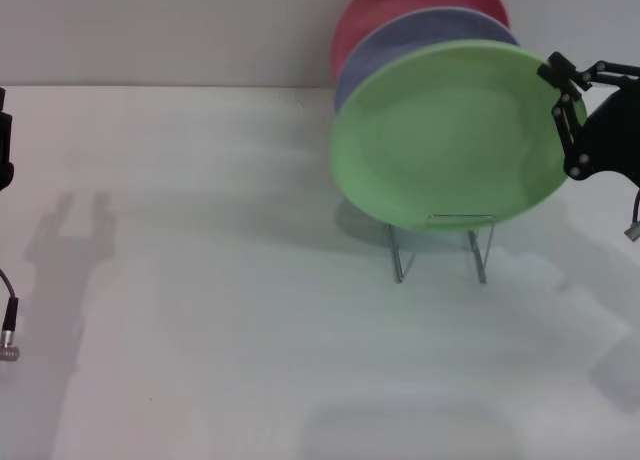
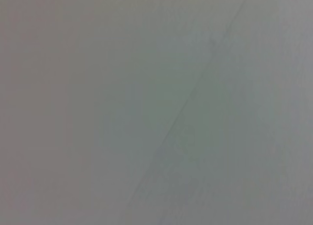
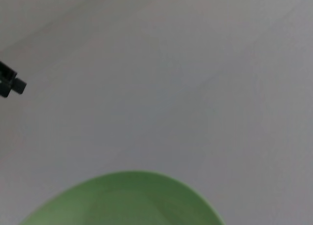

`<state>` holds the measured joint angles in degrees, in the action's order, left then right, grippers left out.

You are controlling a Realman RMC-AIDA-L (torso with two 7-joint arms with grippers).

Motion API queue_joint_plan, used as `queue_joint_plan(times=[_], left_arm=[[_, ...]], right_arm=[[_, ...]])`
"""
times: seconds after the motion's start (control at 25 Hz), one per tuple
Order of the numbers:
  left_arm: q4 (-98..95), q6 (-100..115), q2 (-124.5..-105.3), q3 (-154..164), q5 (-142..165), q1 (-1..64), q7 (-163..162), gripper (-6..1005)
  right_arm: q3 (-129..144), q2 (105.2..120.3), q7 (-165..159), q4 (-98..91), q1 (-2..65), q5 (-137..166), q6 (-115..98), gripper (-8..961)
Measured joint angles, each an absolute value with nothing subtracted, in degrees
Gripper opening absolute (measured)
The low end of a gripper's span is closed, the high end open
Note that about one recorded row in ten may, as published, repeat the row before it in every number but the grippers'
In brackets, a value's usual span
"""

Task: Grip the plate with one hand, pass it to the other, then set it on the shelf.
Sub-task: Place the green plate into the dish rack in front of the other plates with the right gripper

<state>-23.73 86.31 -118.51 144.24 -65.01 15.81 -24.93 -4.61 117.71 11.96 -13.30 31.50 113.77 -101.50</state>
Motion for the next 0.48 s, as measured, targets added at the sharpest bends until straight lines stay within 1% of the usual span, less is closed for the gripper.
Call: queue_joint_plan(times=[0.48], left_arm=[[-23.6,86.3,-118.40,143.9,-64.6,16.2,-26.4,508]], right_arm=[[-3.8,118.00,12.8,-14.5,29.6,113.8,-98.8,19]])
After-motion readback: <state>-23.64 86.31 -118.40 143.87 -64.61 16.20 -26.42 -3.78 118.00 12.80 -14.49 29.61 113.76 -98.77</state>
